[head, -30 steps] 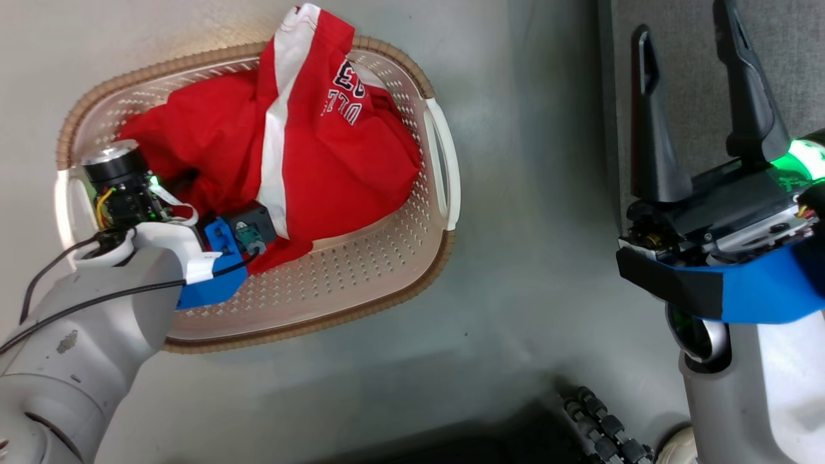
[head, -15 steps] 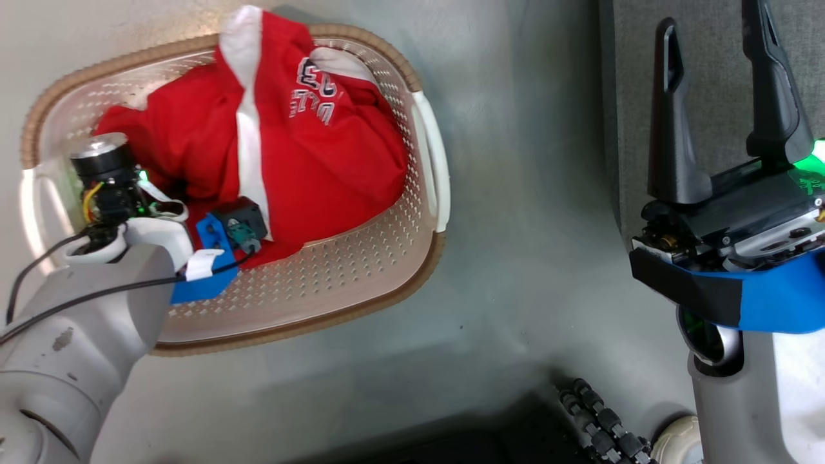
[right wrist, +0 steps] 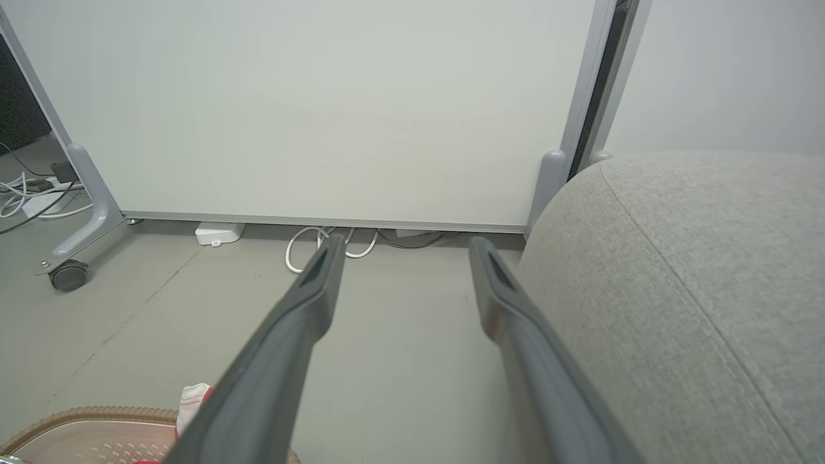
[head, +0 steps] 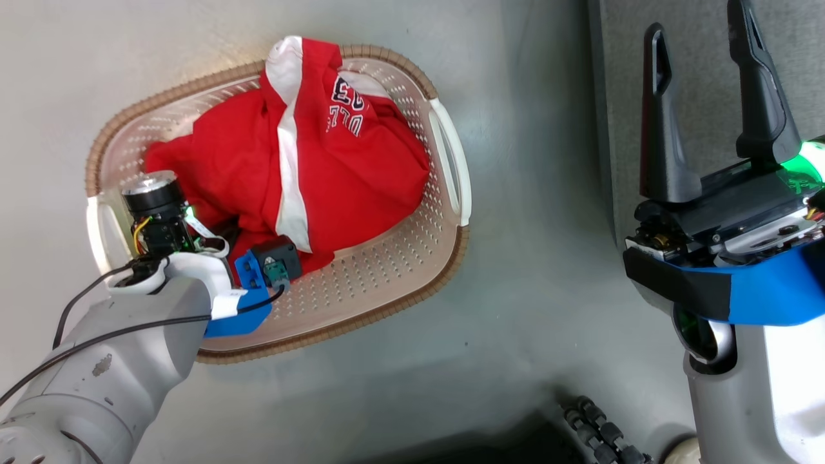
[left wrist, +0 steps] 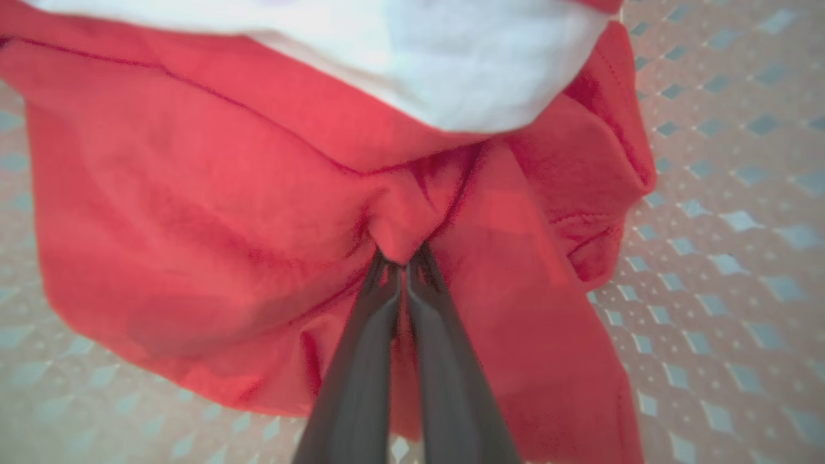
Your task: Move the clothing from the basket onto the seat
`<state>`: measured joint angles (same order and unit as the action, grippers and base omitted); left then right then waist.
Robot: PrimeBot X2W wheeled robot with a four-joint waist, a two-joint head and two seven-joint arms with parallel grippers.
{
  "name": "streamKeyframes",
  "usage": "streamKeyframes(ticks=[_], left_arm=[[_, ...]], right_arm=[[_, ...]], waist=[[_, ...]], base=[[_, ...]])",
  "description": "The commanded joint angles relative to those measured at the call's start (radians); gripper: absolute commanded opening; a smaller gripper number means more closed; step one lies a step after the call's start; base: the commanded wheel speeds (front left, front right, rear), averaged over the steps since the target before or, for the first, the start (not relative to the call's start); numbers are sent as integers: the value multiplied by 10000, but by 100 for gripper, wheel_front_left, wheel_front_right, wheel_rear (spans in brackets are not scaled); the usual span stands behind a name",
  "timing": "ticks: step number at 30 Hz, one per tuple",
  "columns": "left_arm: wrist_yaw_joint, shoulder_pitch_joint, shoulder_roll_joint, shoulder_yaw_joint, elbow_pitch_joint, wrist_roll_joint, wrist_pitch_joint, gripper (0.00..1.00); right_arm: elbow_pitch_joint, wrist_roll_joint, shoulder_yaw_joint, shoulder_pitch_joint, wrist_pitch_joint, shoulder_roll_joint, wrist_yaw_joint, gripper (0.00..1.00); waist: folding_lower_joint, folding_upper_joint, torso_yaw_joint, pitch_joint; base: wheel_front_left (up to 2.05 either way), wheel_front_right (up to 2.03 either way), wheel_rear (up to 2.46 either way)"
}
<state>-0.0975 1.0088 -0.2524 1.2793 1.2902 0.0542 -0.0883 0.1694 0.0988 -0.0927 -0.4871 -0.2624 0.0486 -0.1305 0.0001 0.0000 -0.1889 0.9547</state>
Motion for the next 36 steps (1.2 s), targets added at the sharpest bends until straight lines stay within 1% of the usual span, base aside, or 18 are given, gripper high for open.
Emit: streamKeyframes(ticks=[1, 7, 14, 22, 26, 33, 36], left_arm=[[8, -92, 41, 23, -22, -12, -213, 0], [-47, -211, 170, 20, -18, -127, -459, 0], [-149, -416, 381, -146, -18, -576, -876, 0], [-228, -883, 690, -539, -19, -1295, -1399, 0], [-245, -918, 1062, -710, -30, -1675, -1529, 0], [-303, -1376, 1342, -1011, -78, -2308, -1691, 0], [-311, -1611, 1367, -1197, -205, -2586, -1734, 0]], right_arm=[[-58, -32, 0, -16, -39, 32, -5, 100], [-175, -17, -7, 88, -39, 33, -5, 100], [-449, 65, -63, 247, -37, 33, -5, 100], [-789, -41, -43, 533, -38, 33, -5, 100], [-989, -127, 27, 753, -38, 33, -5, 100], [-1276, -190, 53, 1148, -37, 35, -5, 100], [-1369, -174, 87, 1334, -38, 34, -5, 100]], waist=[[-1, 0, 53, -264], [-1, 0, 148, -733], [-1, 0, 328, -1541], [-1, 0, 634, -2706], [-1, 0, 835, -3338], [-1, 0, 1145, -4366], [-1, 0, 1255, -4771]], base=[[0, 0, 0], [0, 0, 0], [0, 0, 0], [0, 0, 0], [0, 0, 0], [0, 0, 0], [0, 0, 0]])
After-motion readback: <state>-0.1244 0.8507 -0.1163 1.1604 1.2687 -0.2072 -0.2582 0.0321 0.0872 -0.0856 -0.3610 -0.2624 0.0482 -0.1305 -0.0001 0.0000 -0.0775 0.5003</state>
